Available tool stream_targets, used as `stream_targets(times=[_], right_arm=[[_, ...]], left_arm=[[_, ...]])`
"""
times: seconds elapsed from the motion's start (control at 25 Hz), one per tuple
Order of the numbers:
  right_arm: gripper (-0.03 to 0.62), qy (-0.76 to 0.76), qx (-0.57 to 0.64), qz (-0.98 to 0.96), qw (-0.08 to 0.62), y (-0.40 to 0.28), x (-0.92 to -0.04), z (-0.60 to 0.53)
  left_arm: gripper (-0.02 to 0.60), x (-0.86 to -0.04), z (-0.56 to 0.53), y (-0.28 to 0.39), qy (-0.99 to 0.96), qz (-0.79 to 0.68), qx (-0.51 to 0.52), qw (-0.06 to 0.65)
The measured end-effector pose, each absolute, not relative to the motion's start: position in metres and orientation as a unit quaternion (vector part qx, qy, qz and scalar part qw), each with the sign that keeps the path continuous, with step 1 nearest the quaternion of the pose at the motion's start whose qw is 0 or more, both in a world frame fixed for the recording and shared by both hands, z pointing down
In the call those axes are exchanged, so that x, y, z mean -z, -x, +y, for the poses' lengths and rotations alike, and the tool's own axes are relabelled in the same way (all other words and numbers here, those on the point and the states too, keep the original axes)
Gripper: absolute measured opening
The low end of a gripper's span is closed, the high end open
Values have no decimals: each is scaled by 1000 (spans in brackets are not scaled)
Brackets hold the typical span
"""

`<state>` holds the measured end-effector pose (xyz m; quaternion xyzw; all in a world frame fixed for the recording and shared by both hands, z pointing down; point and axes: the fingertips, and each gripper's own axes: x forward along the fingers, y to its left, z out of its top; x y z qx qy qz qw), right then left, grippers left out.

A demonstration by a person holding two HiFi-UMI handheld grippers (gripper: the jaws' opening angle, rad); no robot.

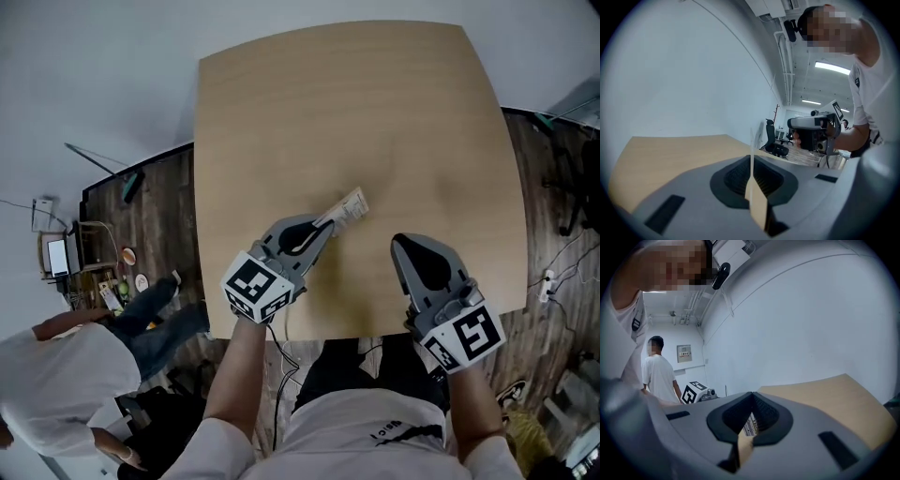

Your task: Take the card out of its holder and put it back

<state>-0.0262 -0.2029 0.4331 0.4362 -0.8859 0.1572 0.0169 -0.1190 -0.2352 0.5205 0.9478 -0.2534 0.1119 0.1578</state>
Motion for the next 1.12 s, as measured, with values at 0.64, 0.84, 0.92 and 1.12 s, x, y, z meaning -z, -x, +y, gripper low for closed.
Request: stream_targets(times=[0.64,0.84,0.92,1.12], right_arm=[[12,-471,-181,-863,31,4,-471,-201],[12,-472,-184,-862,34,6,-475,-200],[12,-472,-185,-861,35,8,-476,-200],[12,-472,-187,-861,36,8,-478,-200]], left_arm=[[26,-593,-246,123,-937,-268,-136,180],[26,-599,-246,124,-936,-264,-138,185],[26,-600,-245,123,-937,-262,-137,186],[25,-600,-247,123,-939,-260,-132,184]])
